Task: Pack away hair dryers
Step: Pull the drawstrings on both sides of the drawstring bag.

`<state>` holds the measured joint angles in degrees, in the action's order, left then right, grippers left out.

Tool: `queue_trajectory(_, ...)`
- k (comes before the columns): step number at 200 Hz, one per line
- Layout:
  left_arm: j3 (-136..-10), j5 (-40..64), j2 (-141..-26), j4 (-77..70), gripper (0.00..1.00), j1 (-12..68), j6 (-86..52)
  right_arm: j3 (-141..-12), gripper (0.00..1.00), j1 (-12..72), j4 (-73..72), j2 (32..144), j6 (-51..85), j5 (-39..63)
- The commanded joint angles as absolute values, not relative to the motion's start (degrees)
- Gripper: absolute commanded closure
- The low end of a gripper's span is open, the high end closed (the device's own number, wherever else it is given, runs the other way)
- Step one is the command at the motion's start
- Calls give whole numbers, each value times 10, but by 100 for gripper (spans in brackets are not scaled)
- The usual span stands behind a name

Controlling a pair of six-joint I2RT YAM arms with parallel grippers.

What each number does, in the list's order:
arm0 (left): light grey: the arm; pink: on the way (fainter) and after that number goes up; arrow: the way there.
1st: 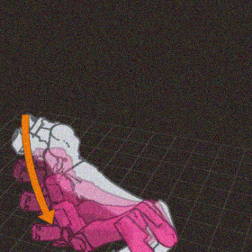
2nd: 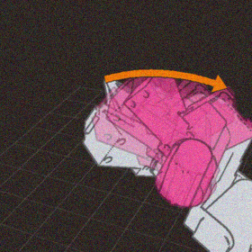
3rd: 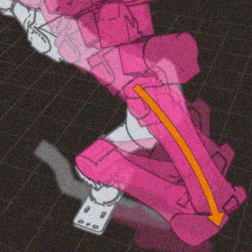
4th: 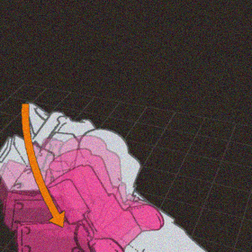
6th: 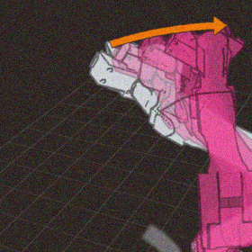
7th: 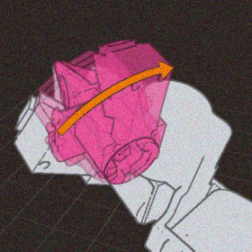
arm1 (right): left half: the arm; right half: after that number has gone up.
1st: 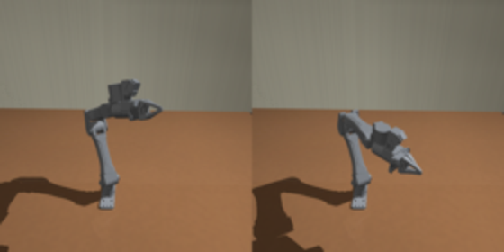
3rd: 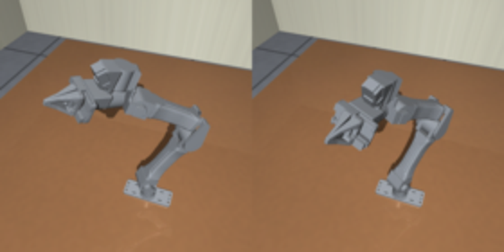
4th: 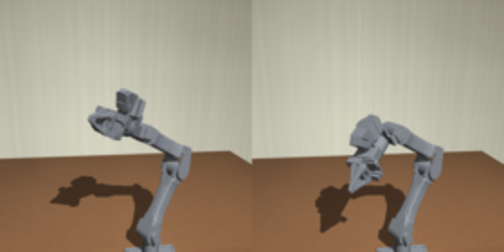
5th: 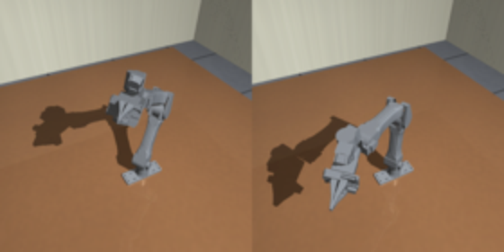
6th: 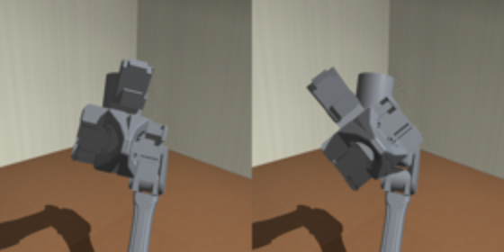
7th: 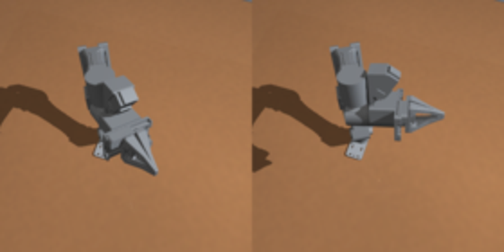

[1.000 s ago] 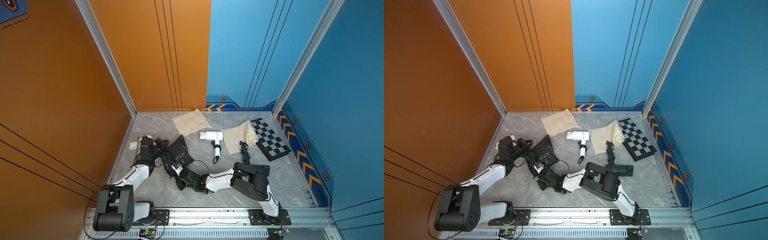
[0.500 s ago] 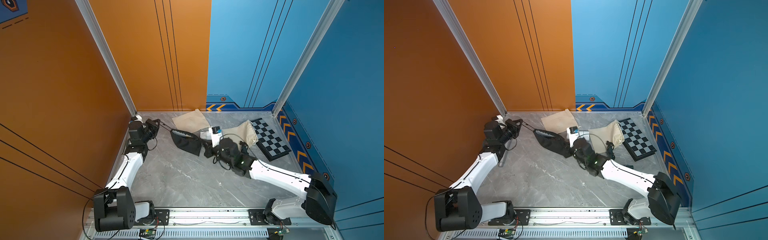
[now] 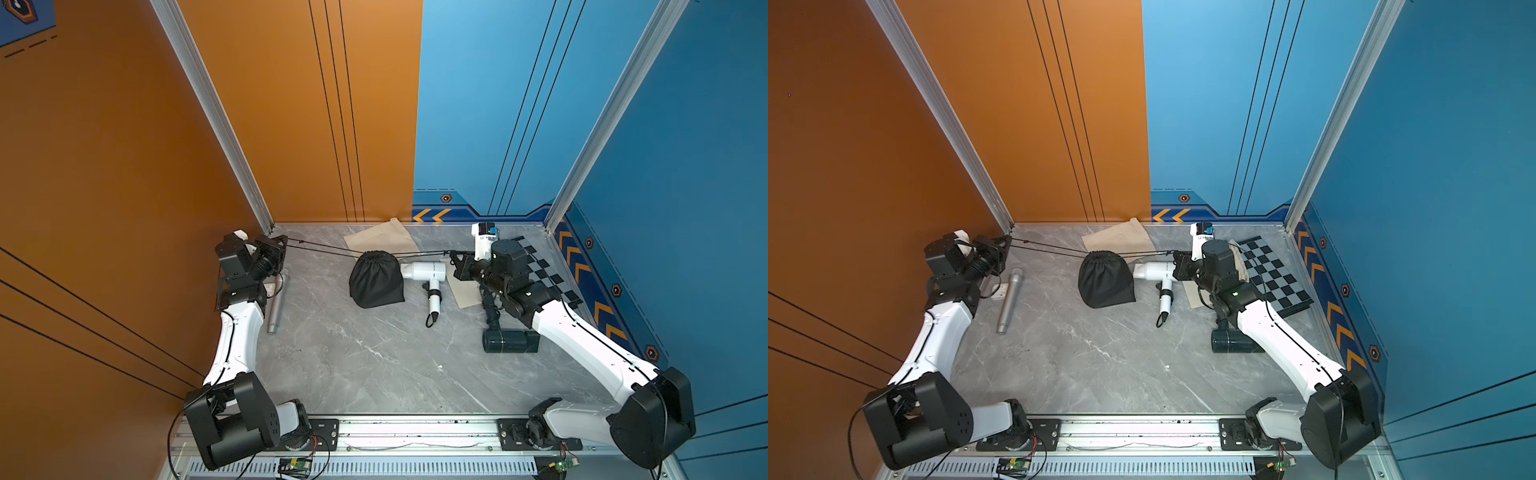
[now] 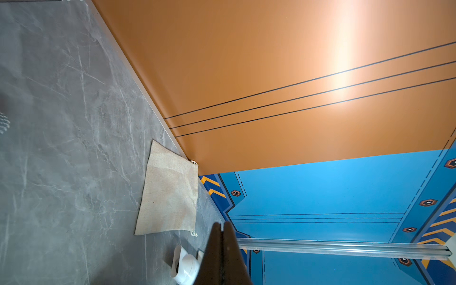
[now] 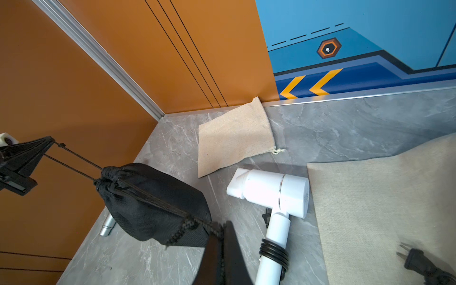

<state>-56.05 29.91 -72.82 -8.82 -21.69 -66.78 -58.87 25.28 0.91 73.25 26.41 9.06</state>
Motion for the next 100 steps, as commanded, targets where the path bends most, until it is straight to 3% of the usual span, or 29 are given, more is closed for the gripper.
queue_trajectory(1,-559,274,-705,-108,100,-284,-676,-615,100,217,35,716,276,54)
queue_trajectory(47,-535,306,-695,-129,100,-353,-708,-663,100,211,28,743,290,65)
queue_trajectory(100,-565,306,-722,-130,100,-234,-667,-812,100,286,-21,879,331,121)
